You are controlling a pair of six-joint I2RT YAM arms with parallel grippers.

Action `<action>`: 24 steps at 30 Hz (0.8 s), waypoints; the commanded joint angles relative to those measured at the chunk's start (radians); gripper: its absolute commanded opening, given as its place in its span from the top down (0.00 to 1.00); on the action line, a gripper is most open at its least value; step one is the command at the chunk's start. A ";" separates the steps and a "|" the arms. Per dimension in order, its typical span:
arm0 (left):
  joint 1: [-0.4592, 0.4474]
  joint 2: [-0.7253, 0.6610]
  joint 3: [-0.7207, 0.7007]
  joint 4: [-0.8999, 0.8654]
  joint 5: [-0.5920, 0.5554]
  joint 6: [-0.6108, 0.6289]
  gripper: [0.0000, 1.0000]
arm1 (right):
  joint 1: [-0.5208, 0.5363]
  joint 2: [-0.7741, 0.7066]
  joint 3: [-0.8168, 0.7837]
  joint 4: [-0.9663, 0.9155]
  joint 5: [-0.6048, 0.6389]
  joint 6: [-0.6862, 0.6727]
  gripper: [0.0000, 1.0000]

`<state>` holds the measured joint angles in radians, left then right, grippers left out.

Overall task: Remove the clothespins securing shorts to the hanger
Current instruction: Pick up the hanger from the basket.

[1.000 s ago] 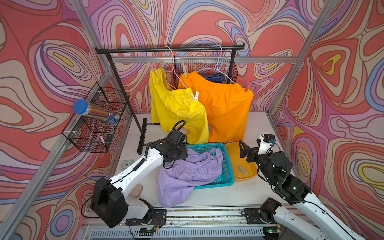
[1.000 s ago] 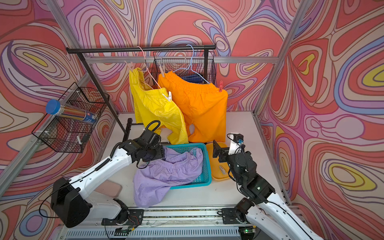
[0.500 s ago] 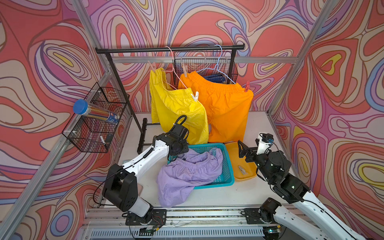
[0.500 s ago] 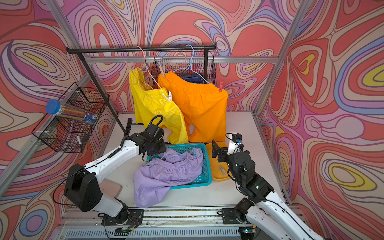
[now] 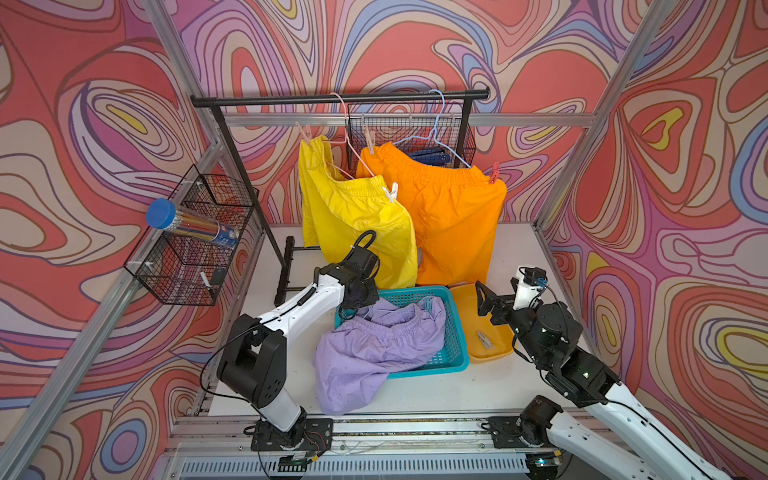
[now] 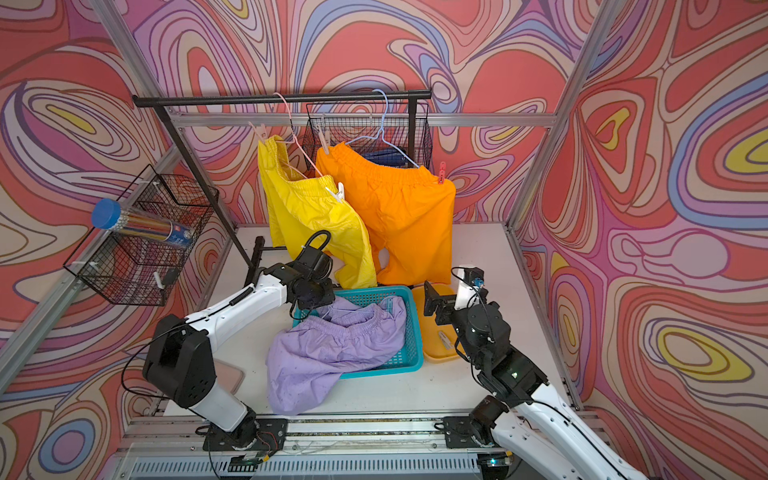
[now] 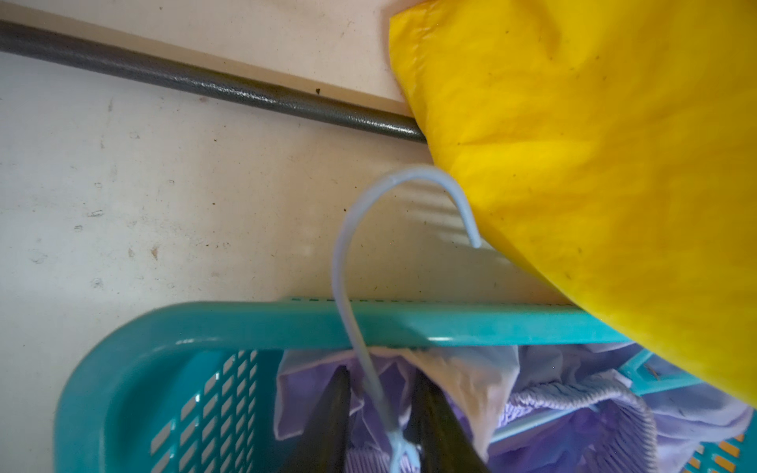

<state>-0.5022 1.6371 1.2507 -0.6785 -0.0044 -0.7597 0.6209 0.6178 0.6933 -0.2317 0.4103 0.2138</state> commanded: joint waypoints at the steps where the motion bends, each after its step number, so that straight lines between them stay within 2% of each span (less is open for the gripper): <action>1: 0.006 0.023 0.044 -0.026 -0.026 -0.003 0.71 | -0.003 -0.006 -0.014 0.011 -0.005 -0.008 0.02; 8: 0.006 0.021 0.066 -0.046 -0.039 0.005 0.87 | -0.004 -0.007 -0.014 0.009 -0.003 -0.008 0.02; 15: 0.006 -0.024 0.044 -0.024 -0.003 -0.003 0.97 | -0.004 -0.006 -0.005 0.006 -0.009 -0.009 0.02; 18: 0.007 -0.059 0.032 -0.004 0.039 0.002 1.00 | -0.004 0.001 -0.002 0.005 -0.019 -0.010 0.02; 24: 0.005 -0.164 0.000 0.062 0.183 0.061 1.00 | -0.004 0.052 0.023 0.000 -0.092 -0.020 0.02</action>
<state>-0.5022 1.5356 1.2663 -0.6582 0.0879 -0.7353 0.6205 0.6456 0.6949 -0.2325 0.3702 0.2070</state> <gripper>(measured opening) 0.083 0.983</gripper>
